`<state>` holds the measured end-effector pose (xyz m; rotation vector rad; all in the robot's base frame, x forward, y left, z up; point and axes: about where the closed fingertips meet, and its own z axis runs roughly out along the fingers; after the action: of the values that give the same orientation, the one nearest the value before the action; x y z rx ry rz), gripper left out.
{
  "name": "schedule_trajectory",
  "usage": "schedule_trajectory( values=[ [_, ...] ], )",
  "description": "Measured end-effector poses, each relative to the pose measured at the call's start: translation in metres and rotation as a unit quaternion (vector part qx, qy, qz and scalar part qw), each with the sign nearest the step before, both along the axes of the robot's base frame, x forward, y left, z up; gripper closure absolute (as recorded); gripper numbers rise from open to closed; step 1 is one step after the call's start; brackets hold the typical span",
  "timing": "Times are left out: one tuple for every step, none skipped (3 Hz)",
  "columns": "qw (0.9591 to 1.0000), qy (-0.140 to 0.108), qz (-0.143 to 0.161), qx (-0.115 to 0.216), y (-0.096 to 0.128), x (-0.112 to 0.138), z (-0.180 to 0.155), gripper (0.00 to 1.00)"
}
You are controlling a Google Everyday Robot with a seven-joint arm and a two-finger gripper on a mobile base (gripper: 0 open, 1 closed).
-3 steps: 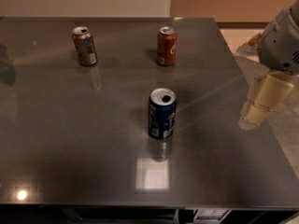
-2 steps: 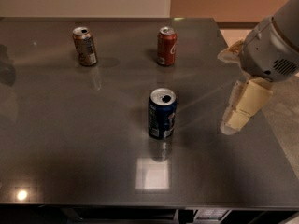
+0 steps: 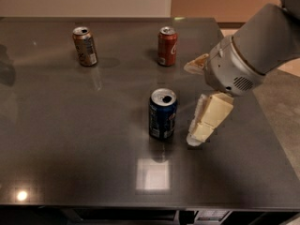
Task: Move pepsi can near coke can
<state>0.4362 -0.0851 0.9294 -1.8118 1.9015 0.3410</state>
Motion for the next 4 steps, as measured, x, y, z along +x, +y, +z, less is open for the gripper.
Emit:
schedule_trajectory(
  values=[
    [0.9998, 0.006, 0.018, 0.012, 0.020, -0.002, -0.013, 0.00],
    [0.9993, 0.011, 0.028, 0.021, 0.035, -0.002, -0.027, 0.00],
    [0.9992, 0.013, 0.028, 0.028, 0.045, 0.005, -0.034, 0.00],
    [0.9990, 0.025, 0.024, 0.028, 0.051, 0.011, -0.037, 0.17]
  ],
)
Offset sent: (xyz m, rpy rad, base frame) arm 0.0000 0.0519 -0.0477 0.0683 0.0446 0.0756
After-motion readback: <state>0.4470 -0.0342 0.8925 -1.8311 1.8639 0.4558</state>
